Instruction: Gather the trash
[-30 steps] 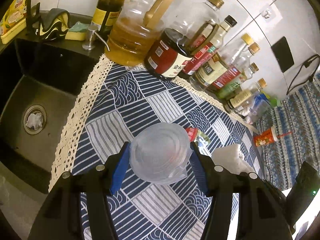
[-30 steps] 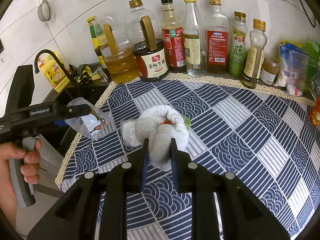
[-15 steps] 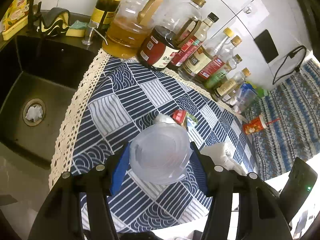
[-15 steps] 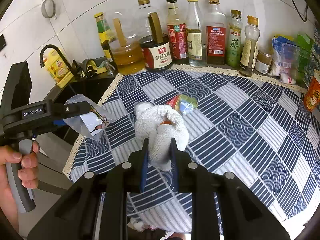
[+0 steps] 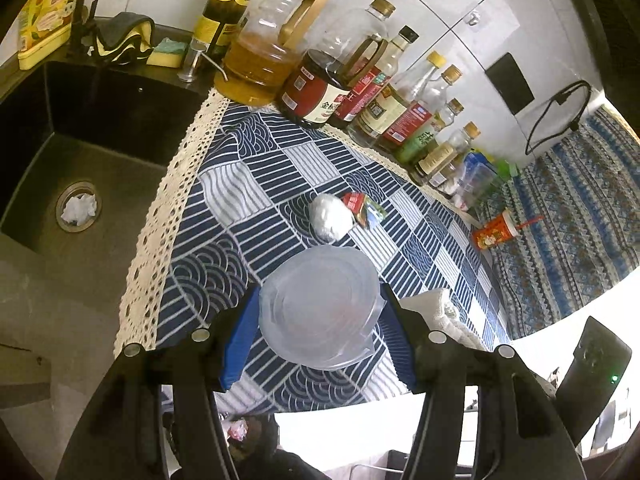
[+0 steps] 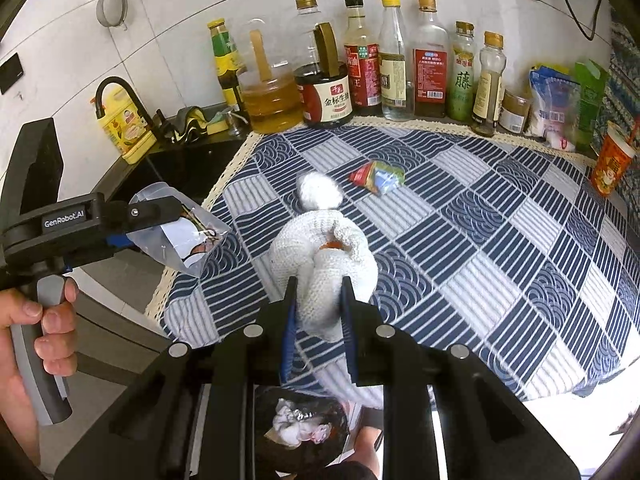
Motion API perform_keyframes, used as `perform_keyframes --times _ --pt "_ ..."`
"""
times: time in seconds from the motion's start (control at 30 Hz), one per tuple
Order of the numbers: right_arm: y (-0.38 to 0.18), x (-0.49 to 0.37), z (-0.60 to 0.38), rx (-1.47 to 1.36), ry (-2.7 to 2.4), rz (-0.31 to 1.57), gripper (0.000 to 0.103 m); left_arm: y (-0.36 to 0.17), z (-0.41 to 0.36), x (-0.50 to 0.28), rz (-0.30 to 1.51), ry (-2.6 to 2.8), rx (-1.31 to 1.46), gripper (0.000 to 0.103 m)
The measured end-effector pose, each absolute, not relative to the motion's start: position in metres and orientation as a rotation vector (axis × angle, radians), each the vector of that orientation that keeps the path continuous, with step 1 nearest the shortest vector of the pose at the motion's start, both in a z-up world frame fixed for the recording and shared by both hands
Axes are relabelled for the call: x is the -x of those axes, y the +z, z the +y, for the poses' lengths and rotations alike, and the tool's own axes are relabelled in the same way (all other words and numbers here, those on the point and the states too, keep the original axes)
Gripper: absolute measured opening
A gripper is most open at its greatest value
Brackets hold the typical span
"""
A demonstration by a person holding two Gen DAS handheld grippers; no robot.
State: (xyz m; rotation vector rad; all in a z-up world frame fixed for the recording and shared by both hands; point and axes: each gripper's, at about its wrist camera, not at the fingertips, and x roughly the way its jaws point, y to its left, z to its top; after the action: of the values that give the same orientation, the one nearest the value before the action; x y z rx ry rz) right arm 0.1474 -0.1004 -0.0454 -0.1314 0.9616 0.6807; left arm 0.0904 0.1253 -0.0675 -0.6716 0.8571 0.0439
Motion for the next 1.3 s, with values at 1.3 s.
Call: perform_keyframes --times 1.3 --pt "-0.103 -0.025 -0.106 0.123 0.665 1.126 0.022 -0.128 0.105 0.028 0.977 0.0 0.718 0.056"
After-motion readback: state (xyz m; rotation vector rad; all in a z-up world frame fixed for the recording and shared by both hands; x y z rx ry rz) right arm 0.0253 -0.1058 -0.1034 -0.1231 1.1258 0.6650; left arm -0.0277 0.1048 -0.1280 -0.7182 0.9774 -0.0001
